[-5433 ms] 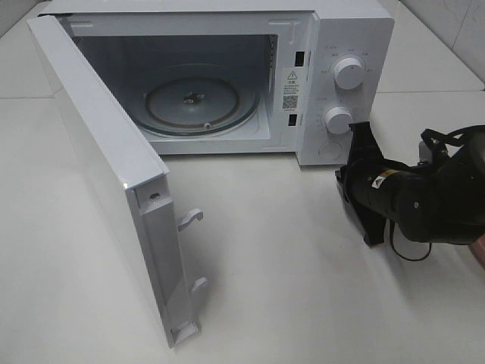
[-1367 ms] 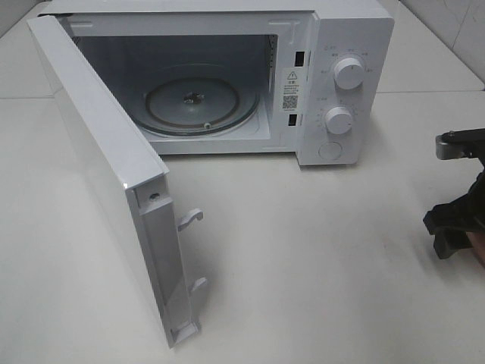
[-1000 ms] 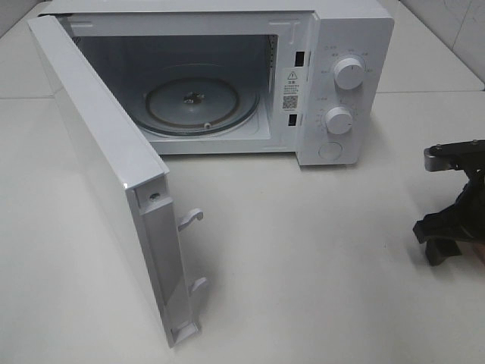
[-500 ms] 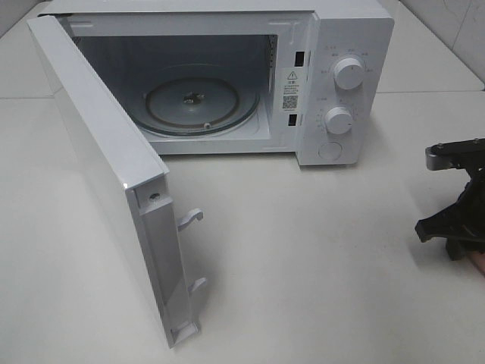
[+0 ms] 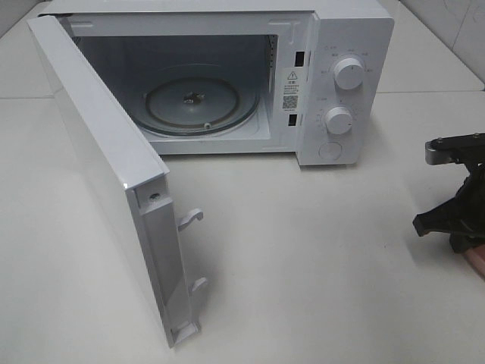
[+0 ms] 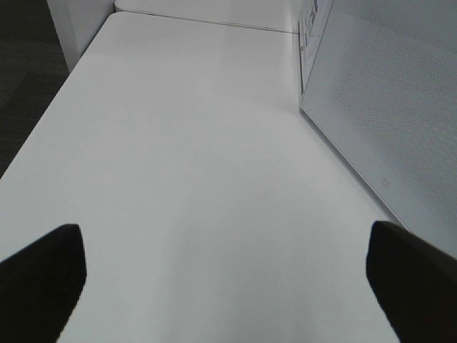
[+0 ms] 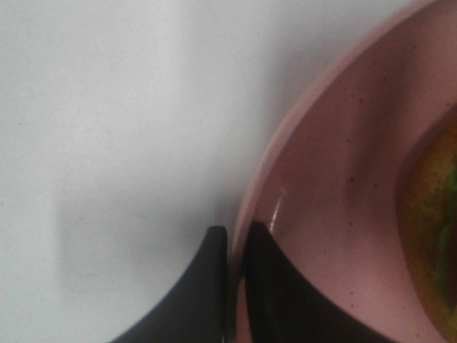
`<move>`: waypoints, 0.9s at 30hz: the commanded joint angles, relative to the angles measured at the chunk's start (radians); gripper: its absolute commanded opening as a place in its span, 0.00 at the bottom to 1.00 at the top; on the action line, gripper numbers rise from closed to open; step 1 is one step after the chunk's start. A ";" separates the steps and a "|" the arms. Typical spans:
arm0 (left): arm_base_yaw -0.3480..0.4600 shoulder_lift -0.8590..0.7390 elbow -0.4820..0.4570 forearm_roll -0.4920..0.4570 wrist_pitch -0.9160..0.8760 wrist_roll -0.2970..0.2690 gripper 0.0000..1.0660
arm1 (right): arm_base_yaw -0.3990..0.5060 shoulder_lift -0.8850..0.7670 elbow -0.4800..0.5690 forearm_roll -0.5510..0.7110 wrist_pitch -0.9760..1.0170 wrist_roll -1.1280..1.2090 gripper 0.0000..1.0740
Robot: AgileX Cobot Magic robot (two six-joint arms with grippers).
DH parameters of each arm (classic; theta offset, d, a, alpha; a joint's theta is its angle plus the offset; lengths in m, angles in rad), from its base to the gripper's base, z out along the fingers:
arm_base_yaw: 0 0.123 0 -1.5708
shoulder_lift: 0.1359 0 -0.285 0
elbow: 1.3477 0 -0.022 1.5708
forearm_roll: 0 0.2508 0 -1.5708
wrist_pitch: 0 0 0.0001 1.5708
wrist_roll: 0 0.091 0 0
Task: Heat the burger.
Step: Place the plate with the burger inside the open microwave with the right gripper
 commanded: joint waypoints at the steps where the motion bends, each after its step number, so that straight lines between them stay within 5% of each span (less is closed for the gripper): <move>1: 0.004 -0.011 0.002 -0.003 -0.013 -0.001 0.94 | -0.001 0.010 0.008 0.020 0.046 0.025 0.00; 9: 0.004 -0.011 0.002 -0.003 -0.013 -0.001 0.94 | 0.004 0.010 0.008 0.018 0.124 0.030 0.00; 19: 0.004 -0.011 0.002 -0.003 -0.013 -0.001 0.94 | 0.184 0.010 0.011 -0.236 0.171 0.351 0.00; 27: 0.004 -0.011 0.002 -0.003 -0.013 -0.001 0.94 | 0.278 0.010 0.011 -0.294 0.226 0.431 0.00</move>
